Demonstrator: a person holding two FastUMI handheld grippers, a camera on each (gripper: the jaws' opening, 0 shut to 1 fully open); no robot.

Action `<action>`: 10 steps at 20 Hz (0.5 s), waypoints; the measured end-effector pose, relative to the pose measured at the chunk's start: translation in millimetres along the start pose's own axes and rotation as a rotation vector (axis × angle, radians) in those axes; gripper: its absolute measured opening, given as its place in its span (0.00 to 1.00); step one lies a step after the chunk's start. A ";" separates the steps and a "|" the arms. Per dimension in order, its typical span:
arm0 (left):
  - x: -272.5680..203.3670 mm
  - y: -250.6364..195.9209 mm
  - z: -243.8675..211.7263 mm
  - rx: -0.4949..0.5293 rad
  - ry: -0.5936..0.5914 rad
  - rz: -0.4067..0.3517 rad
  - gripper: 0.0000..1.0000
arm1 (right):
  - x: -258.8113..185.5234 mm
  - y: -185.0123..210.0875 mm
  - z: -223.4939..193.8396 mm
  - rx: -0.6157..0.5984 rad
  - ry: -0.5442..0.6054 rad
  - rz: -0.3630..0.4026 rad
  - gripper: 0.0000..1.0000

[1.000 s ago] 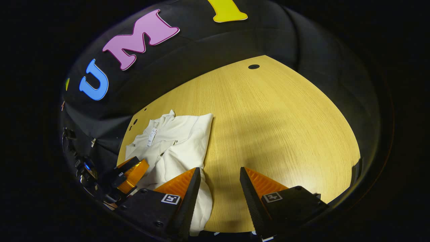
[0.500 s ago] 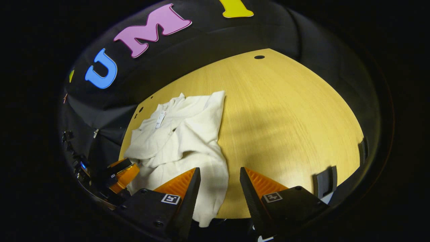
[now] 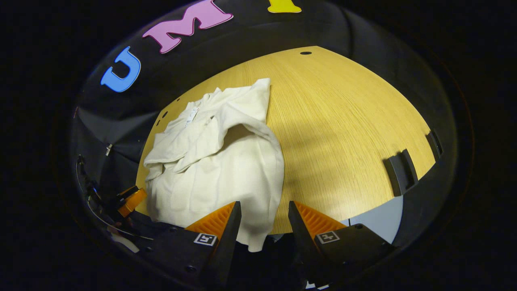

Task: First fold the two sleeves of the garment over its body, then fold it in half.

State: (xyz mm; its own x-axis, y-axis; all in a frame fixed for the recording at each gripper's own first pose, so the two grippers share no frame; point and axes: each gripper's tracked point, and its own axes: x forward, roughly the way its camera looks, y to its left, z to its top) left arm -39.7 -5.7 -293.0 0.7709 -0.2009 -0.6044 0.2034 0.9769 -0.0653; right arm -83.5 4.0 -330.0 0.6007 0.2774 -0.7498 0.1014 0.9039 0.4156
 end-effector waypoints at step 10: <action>0.1 47.0 -65.0 -0.084 0.140 0.061 0.83 | 18.0 5.2 -51.7 0.041 0.072 -0.059 0.74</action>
State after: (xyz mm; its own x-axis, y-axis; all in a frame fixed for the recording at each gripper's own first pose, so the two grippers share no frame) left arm -69.4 44.9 -347.7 0.6872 -0.1347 -0.7139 0.1032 0.9908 -0.0876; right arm -113.2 30.5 -368.0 0.5341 0.2478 -0.8083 0.1684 0.9057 0.3890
